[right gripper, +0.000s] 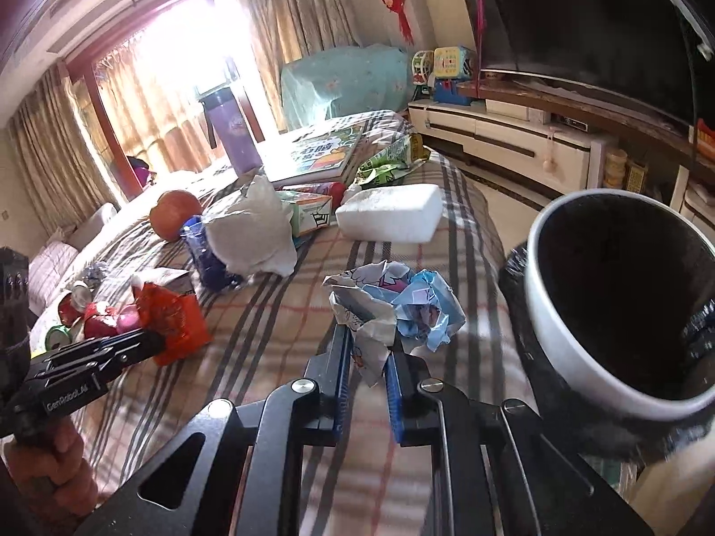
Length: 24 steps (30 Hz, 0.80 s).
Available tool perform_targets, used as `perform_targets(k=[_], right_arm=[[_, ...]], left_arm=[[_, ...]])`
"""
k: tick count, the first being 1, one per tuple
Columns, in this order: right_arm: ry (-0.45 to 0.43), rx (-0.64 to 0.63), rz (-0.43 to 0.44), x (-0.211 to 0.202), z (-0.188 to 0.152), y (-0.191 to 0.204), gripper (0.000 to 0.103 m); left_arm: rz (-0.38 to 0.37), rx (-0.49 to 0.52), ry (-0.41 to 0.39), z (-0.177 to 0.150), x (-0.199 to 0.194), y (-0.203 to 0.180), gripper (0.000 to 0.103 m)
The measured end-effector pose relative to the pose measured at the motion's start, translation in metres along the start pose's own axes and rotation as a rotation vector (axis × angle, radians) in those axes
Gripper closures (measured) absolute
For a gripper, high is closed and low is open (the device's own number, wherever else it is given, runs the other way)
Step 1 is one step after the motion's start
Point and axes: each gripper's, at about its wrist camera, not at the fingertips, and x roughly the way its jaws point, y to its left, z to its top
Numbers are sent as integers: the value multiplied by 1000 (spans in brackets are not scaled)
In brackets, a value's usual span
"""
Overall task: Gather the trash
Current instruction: 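Carry both items over the bin and open both tools to drop them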
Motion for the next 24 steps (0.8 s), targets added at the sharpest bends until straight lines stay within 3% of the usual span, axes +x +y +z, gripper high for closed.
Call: perform_targets(k=[24], right_arm=[[-75,88,-49,-73,-25,-39,88]], left_arm=[[-154,148,19,-6,0,-95,92]])
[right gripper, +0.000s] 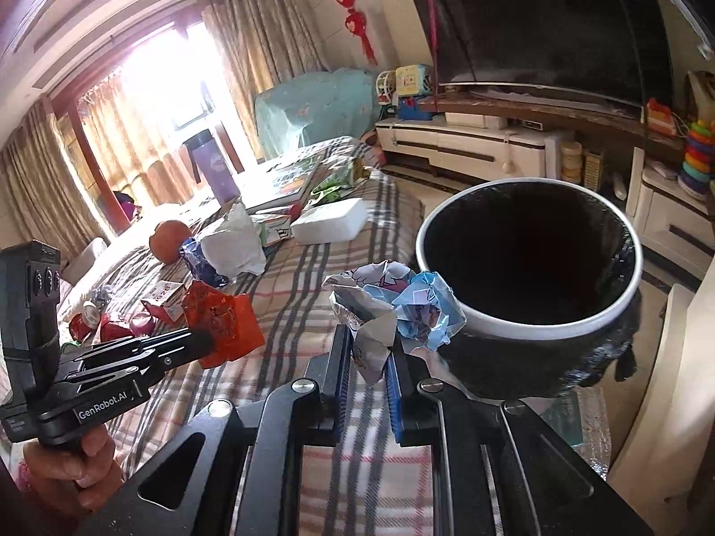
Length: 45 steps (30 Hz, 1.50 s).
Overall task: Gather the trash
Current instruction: 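Carry both items over the bin and open both tools to drop them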
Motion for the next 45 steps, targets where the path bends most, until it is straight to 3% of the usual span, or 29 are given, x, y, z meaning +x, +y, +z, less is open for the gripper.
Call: perform_targets(k=[22,45], right_arm=[[-61,66,-77,-27,8,-46,88],[-64,97,-114,-22,32,-86,88]], left_arm=[[-69,86,-12,24,14,-54,92],[-117,150,-12,59,49,-100,92]])
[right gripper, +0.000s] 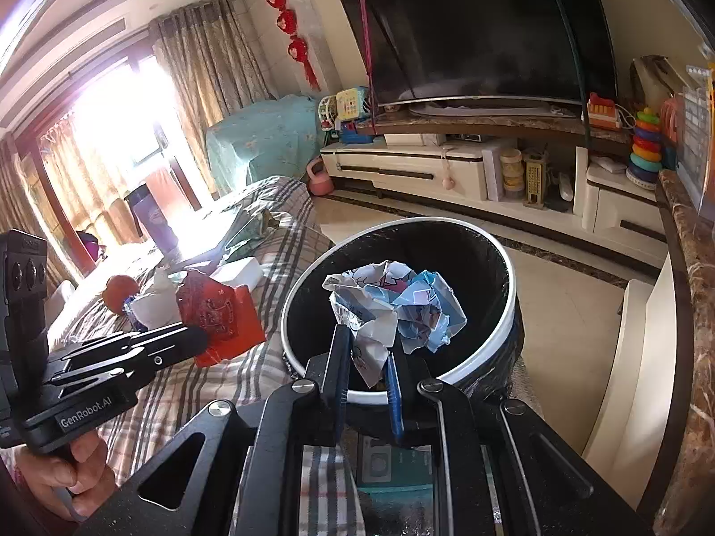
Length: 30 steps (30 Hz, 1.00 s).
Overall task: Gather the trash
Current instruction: 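Carry both items over the bin and open both tools to drop them, then move both open tools back toward the red wrapper and pink toy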
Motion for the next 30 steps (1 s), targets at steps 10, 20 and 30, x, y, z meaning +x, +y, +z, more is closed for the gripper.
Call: perform_targets(k=[10,20,30], right_arm=[[23,1,-14,17,11,-10,88],[57,8,-31,34,14,-23,86],[68,26,-26,36,14,-27,59]], left_arm=[[-4,21,20,16,26,-9,92],[-10,20,57,23,51,-11,91],[7,-4,85,11,52,-1,67]])
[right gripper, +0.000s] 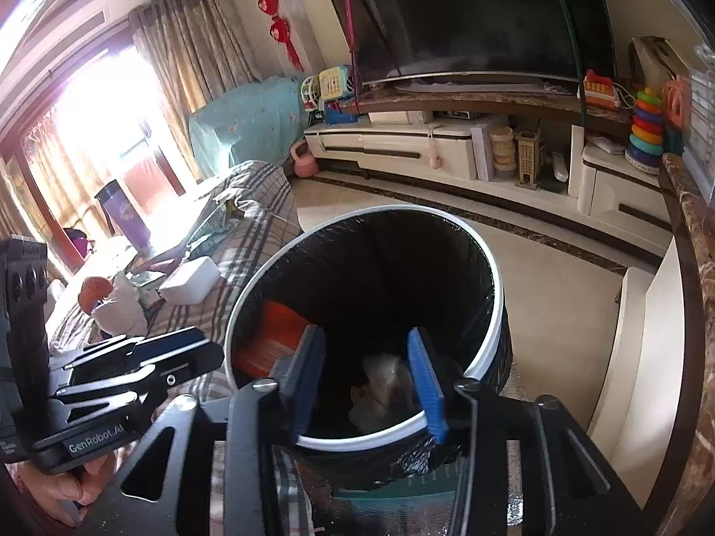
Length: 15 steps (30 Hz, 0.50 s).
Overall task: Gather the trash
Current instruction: 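Move both open tools back toward the red wrapper and pink toy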
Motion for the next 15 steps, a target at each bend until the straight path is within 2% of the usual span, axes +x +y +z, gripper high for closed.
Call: perform_targets(k=[2,4,9,15], right_arm=[[-9,8,8,-5,-2,1,57],[-18,17,20,-9,-4,5,50],[-39,23,57,-20,-13,19,22],[-42,2,97,-25,-28,47,13]], left_arm=[[7,-10,-5,-5,-6,4,61],[20,-26,-10,-12,-13,9,53],[55,-80,-23,-32,-33,30,37],[106,-138,-37,-60,-61,59,32]])
